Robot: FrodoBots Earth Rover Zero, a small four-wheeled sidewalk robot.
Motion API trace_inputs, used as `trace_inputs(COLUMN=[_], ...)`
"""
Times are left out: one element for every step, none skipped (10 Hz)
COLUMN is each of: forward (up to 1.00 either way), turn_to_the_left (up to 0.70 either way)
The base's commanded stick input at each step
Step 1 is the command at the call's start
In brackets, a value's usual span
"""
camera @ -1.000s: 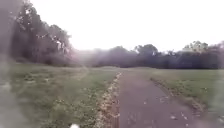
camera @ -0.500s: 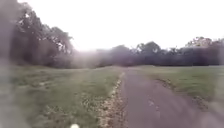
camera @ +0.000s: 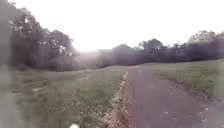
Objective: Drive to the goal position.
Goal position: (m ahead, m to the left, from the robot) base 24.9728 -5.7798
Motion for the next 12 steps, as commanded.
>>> trace_inputs(forward=[0.85,0.85,0.85,0.85,0.85,0.85,0.85,0.85,0.85,0.85,0.85,0.85], turn_to_the_left=[-0.20,-0.07,0.00,0.00,0.00,-0.02,-0.09,-0.23,-0.34,-0.34,-0.28,-0.18])
